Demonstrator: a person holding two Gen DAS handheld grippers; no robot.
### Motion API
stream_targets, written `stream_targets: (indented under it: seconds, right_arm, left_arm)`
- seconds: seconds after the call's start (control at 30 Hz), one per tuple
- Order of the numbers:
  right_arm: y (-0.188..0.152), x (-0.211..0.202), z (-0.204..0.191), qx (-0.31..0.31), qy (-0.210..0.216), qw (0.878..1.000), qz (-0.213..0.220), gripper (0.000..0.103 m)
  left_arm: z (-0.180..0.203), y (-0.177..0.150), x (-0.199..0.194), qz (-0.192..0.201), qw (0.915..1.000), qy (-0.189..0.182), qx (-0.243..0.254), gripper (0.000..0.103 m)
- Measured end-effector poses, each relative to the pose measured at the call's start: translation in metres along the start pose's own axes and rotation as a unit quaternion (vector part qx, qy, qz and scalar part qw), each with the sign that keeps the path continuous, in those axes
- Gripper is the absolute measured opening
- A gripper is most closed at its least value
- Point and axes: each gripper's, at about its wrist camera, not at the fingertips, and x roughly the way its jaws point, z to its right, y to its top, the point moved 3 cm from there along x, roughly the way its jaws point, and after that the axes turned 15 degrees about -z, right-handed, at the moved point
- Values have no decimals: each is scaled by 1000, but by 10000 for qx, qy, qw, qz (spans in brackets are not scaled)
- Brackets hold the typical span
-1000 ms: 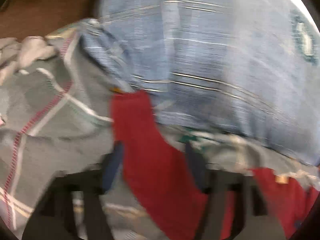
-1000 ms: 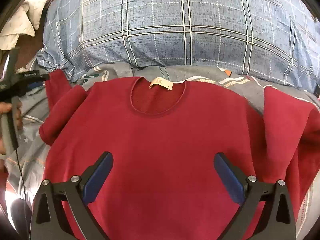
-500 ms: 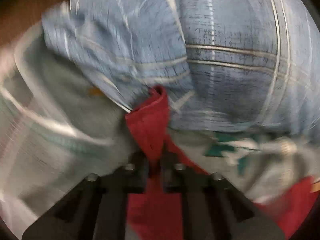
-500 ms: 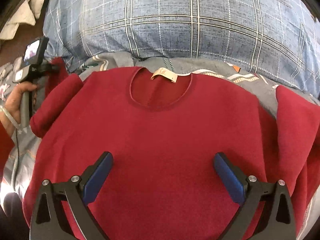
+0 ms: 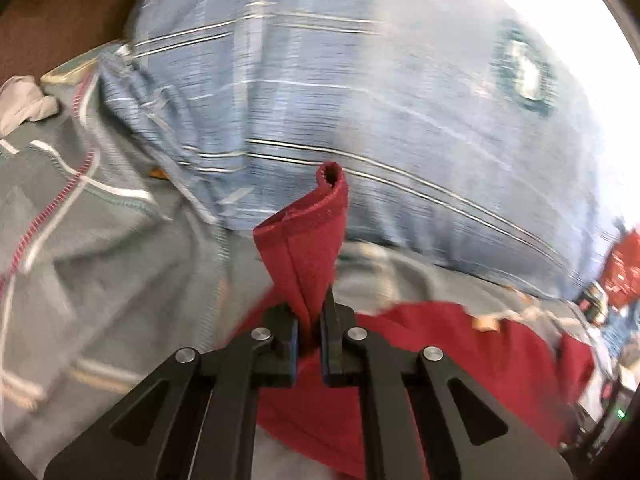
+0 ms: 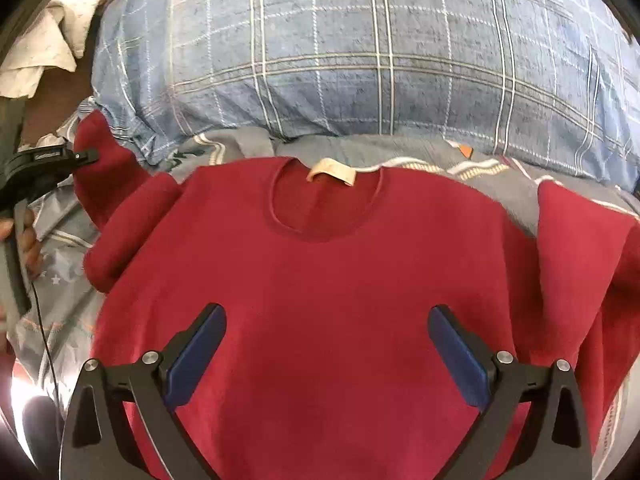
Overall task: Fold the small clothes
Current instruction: 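Fold the held sleeve across the sweater body toward the right tool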
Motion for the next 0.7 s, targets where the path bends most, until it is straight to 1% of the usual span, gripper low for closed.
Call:
stream_targets:
  seconds: [0.03,0.07,0.17,0.23,0.3,0.4,0.47,0.5,0.53,0.57,0.6,0.67,0.7]
  right_arm:
    - [0,-2,-2,-8,13,10000,25,101]
    - [1,-4,-4,-5,15,10000,39,101]
    - [1,-7,-5,16,-2,9999,100,101]
    - [1,-11,-2,53,-53,9999,147,101]
    - [0,-12,3,99,-89,9998,162,101]
    - [2,-13,16,258,-118,9995,139,101]
    - [4,-13,28,407,-112,9991,102,101]
    - [5,-14,32,462,-97,9988,94,101]
    - [5,-14,37,546,-47,9985,76,101]
    - [5,-14,42,617,33,9981,48,101]
    - [6,-14,45,651,88,9978,30,101]
    - [6,-15,49,719,227,9972,12,101]
    - [6,-15,49,734,268,9969,26,101]
  left_arm:
    - [24,-7,-9,6,9999,-114,64,5]
    - [38,-14,-13,-16,9996,-252,134,5]
    - [84,-28,-9,-106,9974,-580,406,5]
    - [112,-35,-2,-228,9954,-711,605,5]
    - [133,-46,6,-400,9936,-805,690,5]
    - [160,-64,34,-765,9896,-868,853,6]
    - [171,-80,52,-1012,9870,-811,946,11]
    - [175,-88,60,-1131,9856,-765,999,20]
    - [179,-96,69,-1299,9832,-725,1057,33]
    - [181,-101,72,-1403,9815,-715,1093,39]
    - [183,-104,71,-1425,9803,-721,1160,43]
    - [188,-109,52,-1290,9795,-634,1412,48]
    - [188,-109,39,-1189,9793,-625,1515,54]
